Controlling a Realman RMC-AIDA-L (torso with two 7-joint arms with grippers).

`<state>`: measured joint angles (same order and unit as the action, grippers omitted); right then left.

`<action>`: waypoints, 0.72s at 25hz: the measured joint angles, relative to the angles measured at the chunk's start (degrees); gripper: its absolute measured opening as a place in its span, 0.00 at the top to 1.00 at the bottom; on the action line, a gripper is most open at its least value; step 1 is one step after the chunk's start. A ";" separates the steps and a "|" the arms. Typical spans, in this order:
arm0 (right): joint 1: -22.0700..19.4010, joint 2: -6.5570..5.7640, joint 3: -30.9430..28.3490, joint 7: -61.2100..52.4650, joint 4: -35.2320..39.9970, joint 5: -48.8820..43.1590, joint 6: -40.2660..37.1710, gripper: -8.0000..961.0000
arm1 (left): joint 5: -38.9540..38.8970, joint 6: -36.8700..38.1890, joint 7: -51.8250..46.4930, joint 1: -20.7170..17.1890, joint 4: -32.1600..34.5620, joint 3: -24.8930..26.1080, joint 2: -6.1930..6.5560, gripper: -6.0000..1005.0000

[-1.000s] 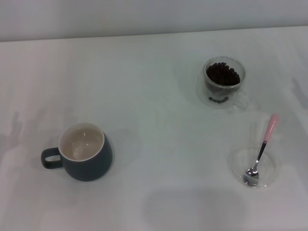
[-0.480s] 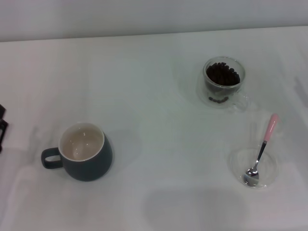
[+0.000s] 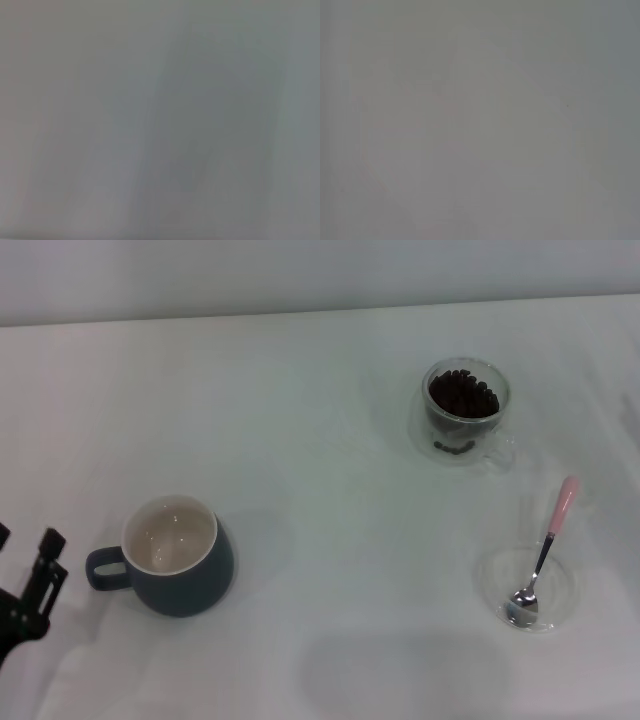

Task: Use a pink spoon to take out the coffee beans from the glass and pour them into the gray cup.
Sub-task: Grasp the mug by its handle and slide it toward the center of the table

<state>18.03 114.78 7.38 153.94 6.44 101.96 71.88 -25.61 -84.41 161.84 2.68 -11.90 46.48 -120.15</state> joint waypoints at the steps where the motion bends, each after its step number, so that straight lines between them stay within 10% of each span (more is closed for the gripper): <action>1: 0.01 0.00 0.00 -0.02 0.10 0.00 -0.02 0.18 | 0.02 0.27 0.00 -0.31 -0.12 -0.46 0.00 0.38; 18: 1.35 0.17 0.11 -0.34 -0.35 -0.01 -1.41 0.18 | -0.06 10.29 -0.23 -0.76 -1.30 -3.96 0.02 0.38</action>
<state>19.37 114.95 7.49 153.60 6.09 101.95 70.48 -25.67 -74.13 161.61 1.93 -13.20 42.52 -120.13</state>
